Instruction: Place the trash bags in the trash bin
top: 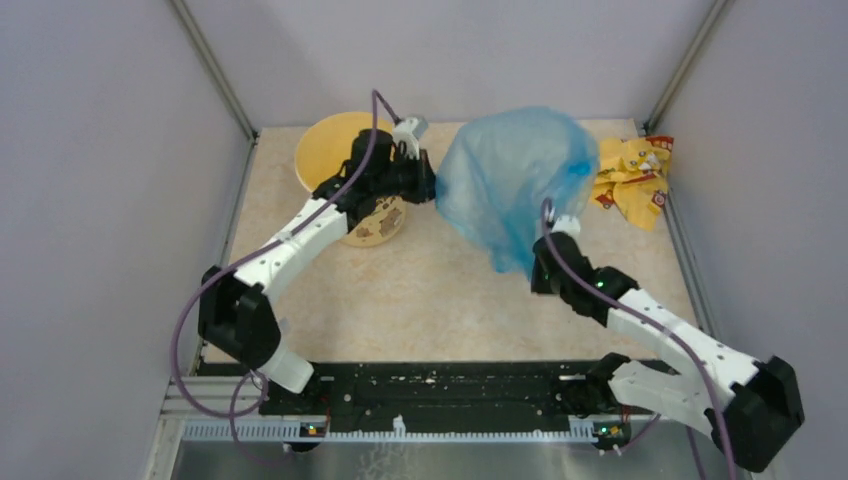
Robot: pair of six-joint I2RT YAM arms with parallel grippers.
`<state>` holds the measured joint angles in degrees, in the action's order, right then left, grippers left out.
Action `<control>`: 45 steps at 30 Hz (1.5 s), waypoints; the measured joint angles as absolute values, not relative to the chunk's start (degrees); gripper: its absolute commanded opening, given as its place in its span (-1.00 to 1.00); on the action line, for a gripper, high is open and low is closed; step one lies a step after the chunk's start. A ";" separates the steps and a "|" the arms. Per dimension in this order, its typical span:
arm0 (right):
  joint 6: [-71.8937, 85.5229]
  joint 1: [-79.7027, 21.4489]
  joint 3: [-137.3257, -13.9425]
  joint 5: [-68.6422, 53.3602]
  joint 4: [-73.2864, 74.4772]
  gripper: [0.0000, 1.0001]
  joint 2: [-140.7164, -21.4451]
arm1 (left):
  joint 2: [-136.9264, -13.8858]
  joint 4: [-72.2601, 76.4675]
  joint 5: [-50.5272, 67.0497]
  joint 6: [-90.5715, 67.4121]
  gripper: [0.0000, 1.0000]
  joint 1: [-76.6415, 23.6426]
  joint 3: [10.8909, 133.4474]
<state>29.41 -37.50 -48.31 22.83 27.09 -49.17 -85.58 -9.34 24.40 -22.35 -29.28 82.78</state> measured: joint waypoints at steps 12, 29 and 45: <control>35.03 -37.54 -52.75 18.26 41.69 -0.55 -42.37 | -84.90 -18.20 21.56 -18.00 -1.00 -31.27 82.61; 22.96 -37.60 -65.01 3.38 42.11 0.69 -46.57 | -84.58 -22.22 26.33 -15.03 -1.00 -34.54 91.46; 16.97 -52.49 -68.47 7.31 34.39 0.02 -63.20 | -86.00 -24.93 24.08 -14.87 -1.00 -37.12 94.70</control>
<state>16.97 -52.49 -68.47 7.31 34.39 -63.20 -86.00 -24.93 24.08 -14.87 -37.12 94.70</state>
